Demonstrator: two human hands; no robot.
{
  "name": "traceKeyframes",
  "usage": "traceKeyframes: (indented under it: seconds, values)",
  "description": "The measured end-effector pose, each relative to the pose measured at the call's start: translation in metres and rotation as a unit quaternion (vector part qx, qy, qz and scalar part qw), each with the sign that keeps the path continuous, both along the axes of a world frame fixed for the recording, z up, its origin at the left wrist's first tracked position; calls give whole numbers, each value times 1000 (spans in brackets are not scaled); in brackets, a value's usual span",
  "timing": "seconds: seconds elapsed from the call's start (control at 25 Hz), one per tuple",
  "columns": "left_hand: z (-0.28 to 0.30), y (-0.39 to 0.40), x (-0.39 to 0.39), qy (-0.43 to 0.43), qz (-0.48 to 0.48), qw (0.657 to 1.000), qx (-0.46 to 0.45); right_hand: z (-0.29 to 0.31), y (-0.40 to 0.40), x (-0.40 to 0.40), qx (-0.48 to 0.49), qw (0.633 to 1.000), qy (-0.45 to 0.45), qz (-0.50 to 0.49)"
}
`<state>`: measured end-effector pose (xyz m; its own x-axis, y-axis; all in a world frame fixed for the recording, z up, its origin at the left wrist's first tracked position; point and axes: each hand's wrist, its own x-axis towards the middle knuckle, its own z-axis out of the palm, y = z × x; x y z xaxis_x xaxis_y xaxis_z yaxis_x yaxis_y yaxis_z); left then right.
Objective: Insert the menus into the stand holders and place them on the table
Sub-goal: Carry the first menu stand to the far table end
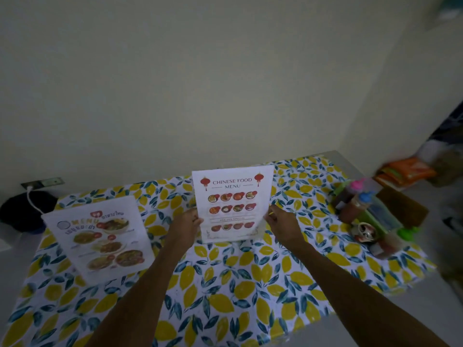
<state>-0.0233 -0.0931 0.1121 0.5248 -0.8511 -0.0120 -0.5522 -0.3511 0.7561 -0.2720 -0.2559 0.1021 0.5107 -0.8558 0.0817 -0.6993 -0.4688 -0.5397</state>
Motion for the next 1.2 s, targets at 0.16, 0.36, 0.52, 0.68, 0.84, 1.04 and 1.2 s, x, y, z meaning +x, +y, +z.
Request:
traceKeyframes:
  seconds: [0.16, 0.36, 0.52, 0.68, 0.84, 1.04, 1.2]
  values:
    - [17, -51, -28, -19, -32, 999, -6, 17, -38, -36, -30, 999, -10, -30]
    - [33, -134, -62, -57, -59, 996, -23, 38, -118, -76, -52, 997, -3, -50]
    - [43, -224, -88, -65, -61, 995, -39, 46, -220, -99, -45, 998, -7, -40]
    - [33, -335, -112, -64, -31, 996, -50, 47, -347, -114, -89, 996, 11, -29]
    - [22, -428, -141, -43, -21, 998, -50, 38, -458, -128, -64, 998, 20, 13]
    - [9, -521, -160, -11, 15, 1000, -20, 7, -559, -137, -36, 999, 21, 33]
    - [-9, -575, -165, 1, 33, 999, 23, -20, -611, -141, -12, 999, 4, 36]
